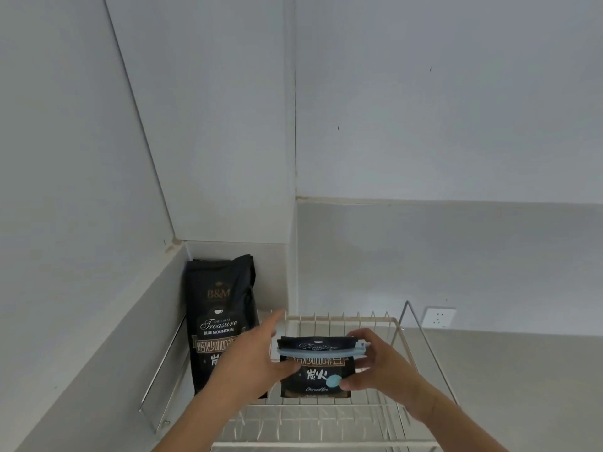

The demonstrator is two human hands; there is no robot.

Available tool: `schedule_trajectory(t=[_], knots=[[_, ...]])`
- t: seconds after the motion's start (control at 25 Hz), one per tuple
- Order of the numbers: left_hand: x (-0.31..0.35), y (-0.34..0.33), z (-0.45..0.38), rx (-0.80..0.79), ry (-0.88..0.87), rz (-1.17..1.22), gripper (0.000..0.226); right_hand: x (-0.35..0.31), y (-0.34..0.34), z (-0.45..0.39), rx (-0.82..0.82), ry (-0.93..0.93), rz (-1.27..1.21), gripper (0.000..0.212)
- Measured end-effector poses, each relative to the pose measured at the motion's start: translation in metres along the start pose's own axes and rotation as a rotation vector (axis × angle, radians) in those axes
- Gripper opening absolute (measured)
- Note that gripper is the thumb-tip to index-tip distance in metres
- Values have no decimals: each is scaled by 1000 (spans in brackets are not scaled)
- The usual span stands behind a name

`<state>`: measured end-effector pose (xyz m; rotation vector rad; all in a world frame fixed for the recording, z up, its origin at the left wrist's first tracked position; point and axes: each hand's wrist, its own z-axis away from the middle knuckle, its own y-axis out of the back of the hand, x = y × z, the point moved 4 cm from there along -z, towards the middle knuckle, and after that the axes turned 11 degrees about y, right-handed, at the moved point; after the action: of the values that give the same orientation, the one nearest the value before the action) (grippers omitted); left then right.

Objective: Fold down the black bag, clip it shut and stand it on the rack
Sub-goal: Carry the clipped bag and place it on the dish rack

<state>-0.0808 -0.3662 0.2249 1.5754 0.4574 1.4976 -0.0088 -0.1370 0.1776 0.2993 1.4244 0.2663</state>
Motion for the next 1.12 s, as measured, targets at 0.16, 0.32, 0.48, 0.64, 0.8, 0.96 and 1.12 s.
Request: schedule_trajectory(t=[0.16,0.32,0.48,0.64,0.8,0.96,1.12], knots=[[29,20,-1,106,-291,-150,44,5,0,-2,-9,-9,-11,66],[39,20,-10,101,-400,-178,18,8,-2,-5,-31,-15,1,71],[41,20,-21,80,-429,-122,13,11,-4,-9,-49,-6,35,71],[38,20,-31,64,-396,-53,8,9,-8,-16,-66,4,80,71],[42,25,-43,107,-373,-56,3,3,-5,-25,-3,29,104,69],[42,32,-55,130,-361,-123,3,0,-7,-37,55,29,82,76],[39,28,-56,122,-352,-134,5,1,-10,-39,60,41,142,75]])
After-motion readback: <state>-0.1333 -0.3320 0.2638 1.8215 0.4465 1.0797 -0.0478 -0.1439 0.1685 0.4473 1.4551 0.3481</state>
